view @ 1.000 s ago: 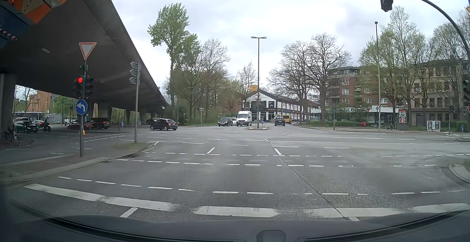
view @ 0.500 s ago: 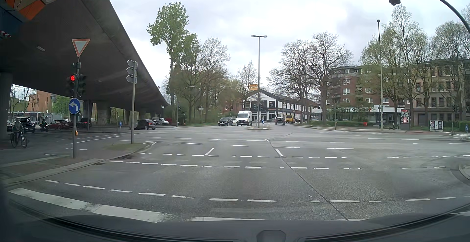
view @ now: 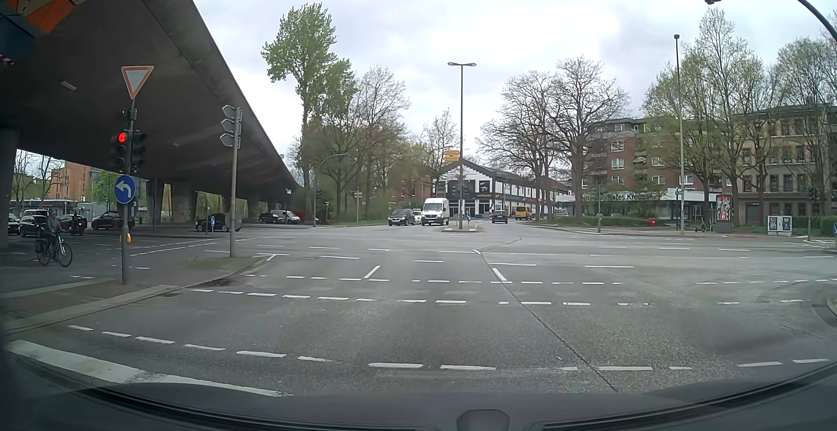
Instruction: Follow the waypoints while adhering to traffic rules and regulations
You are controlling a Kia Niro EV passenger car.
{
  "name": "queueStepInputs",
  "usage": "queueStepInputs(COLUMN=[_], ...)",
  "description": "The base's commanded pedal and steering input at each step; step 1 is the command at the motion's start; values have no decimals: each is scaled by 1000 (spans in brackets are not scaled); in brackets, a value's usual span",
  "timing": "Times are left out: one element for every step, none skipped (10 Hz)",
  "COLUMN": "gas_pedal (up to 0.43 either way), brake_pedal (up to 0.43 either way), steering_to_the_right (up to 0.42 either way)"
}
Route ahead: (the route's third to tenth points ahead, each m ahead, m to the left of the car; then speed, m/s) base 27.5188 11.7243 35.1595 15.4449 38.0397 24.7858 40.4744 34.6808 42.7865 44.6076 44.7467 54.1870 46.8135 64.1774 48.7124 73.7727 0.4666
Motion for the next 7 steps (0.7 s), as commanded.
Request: queueStepInputs(gas_pedal=[0, 0, 0, 0, 0, 0, 0], brake_pedal=[85, 110, 116, 116, 122, 134, 146], steering_to_the_right=[-8, -8, -8, -9, -9, -9, -9])
